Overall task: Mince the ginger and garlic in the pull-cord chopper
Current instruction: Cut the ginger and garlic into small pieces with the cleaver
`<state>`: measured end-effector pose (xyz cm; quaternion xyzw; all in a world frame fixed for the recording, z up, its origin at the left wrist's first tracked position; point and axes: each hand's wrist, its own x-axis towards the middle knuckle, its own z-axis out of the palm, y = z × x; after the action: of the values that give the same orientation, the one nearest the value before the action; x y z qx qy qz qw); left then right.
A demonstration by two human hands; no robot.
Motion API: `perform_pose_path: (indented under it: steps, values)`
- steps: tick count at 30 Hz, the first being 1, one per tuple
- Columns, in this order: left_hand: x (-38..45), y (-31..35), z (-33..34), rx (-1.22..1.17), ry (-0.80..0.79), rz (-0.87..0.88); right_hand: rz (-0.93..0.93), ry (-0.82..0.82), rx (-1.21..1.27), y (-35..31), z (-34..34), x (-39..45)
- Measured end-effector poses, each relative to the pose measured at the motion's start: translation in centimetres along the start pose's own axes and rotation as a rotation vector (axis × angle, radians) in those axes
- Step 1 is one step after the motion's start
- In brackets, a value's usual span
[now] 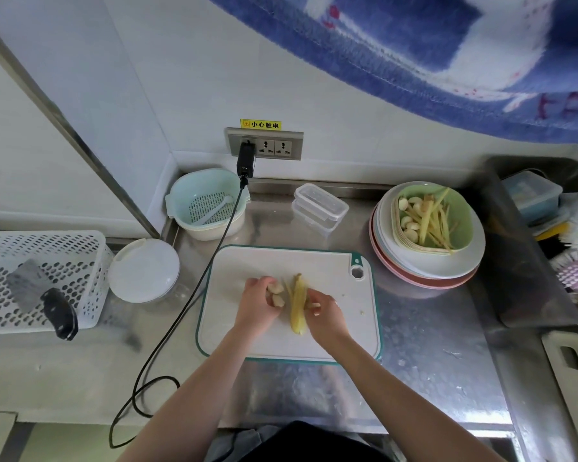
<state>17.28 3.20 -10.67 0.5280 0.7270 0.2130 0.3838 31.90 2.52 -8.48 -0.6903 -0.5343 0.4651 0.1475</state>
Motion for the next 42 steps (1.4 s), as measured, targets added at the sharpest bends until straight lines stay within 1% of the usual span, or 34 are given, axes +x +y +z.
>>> perform_pose_path:
  steps: [2,3,7,11,17,20,24,30,31,32,33,34,35,36,37,39,42]
  values:
    - [0.2,0.0,0.1,0.008,-0.035,-0.002,-0.011,-0.066,0.032,-0.5,0.7,0.0]
    - [0.3,-0.1,0.1,0.018,-0.047,-0.003,0.005,-0.057,0.049,-0.6,0.8,0.0]
    - [0.2,-0.3,-0.2,0.052,-0.059,0.006,0.098,0.072,0.039,0.5,-0.4,-0.1]
    - [0.1,-0.2,-0.2,0.138,-0.107,0.06,0.089,0.063,0.027,1.2,-0.9,0.0]
    - [-0.3,0.5,0.0,0.291,-0.075,0.097,0.036,0.032,0.027,0.1,-0.2,0.1]
    - [-0.3,0.5,-0.2,0.238,-0.06,0.1,0.015,0.034,0.012,-0.2,-0.1,0.2]
    - [-0.2,-0.1,-0.9,0.074,-0.026,0.033,-0.022,0.056,-0.015,-0.7,0.0,0.4]
    - [-0.3,-1.1,-2.1,-0.091,0.115,-0.105,-0.123,0.081,-0.071,-2.1,1.0,0.3]
    - [-0.2,-1.1,-2.2,-0.205,0.15,-0.18,-0.153,0.083,-0.053,-2.5,1.1,0.1]
    - [-0.3,-0.8,-2.5,-0.411,0.156,-0.291,-0.188,0.075,-0.03,-2.9,1.3,0.0]
    - [-0.5,-0.5,-3.0,-0.654,0.113,-0.406,-0.224,0.055,-0.012,-3.4,1.4,-0.2]
    - [-0.9,-0.1,-3.5,-0.878,0.019,-0.505,-0.264,0.028,-0.011,-3.9,1.6,-0.3]
    - [-1.4,0.2,-4.1,-1.052,-0.089,-0.572,-0.306,0.005,-0.027,-4.4,1.7,-0.3]
    - [-1.9,0.3,-4.6,-1.172,-0.179,-0.614,-0.346,-0.008,-0.047,-4.8,1.9,-0.3]
    - [-2.3,0.3,-5.2,-1.26,-0.244,-0.636,-0.374,-0.014,-0.06,-5.0,2.1,-0.2]
    - [-2.8,0.1,-6.1,-1.369,-0.314,-0.653,-0.404,-0.021,-0.055,-5.2,2.3,-0.1]
    - [-3.4,-0.3,-6.9,-1.426,-0.391,-0.662,-0.433,0.016,-0.07,-5.2,2.6,0.1]
